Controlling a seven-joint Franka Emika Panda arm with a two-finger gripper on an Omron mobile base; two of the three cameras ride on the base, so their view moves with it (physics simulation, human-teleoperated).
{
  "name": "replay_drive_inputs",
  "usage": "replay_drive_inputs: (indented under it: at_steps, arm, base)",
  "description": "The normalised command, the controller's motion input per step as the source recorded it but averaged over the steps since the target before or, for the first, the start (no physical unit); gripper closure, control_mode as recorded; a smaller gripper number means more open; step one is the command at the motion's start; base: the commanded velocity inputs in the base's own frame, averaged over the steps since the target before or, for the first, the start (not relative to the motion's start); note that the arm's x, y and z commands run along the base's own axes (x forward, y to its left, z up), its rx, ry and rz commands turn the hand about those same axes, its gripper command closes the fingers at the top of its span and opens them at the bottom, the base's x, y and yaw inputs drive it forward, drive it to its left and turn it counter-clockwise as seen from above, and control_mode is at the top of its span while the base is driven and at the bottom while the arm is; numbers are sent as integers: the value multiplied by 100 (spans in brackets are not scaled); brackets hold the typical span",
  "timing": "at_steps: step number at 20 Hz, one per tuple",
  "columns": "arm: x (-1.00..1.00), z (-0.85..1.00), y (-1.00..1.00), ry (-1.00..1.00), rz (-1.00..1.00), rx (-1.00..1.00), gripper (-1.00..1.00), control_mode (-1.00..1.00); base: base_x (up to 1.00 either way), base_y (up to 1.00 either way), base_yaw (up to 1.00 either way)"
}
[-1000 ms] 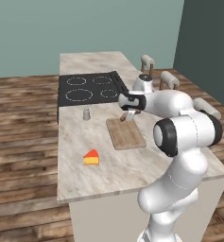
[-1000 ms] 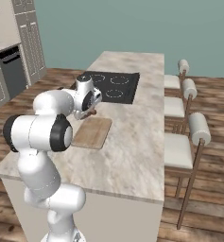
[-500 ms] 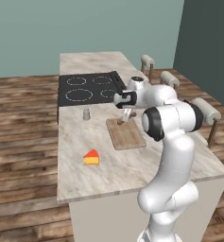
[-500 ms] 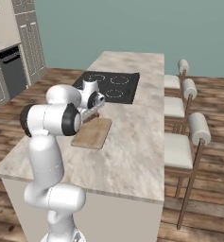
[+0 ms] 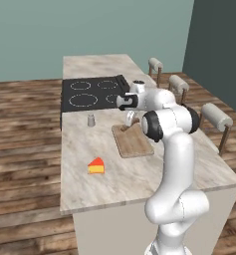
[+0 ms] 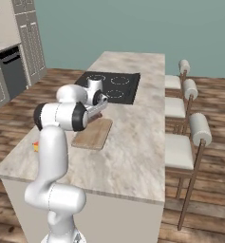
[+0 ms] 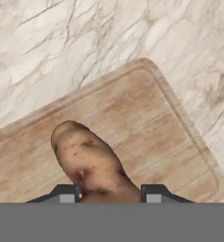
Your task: Retrieve the reheated potato from the microwave, then place the potato, cheese, and condiment on the cutting board.
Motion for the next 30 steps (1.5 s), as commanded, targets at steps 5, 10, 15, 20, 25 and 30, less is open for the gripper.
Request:
replay_drive_inputs:
  at_steps: [5,10,15,20,25,30]
  arm:
    - [28,-32,2,0,0,0,100,-100]
    - [15,-42,6,0,0,1,100,-100]
    - [26,-30,2,0,0,4,100,-100]
    - [7,-31,1,0,0,5,100,-100]
    - [-11,-41,6,-1,0,6,100,-100]
    - [-16,-43,10,-5,0,1,-100,-100]
  base:
    - [0,0,0]
    - [0,0,0]
    - [0,0,0]
    - [0,0,0]
    - [0,0,0]
    - [0,0,0]
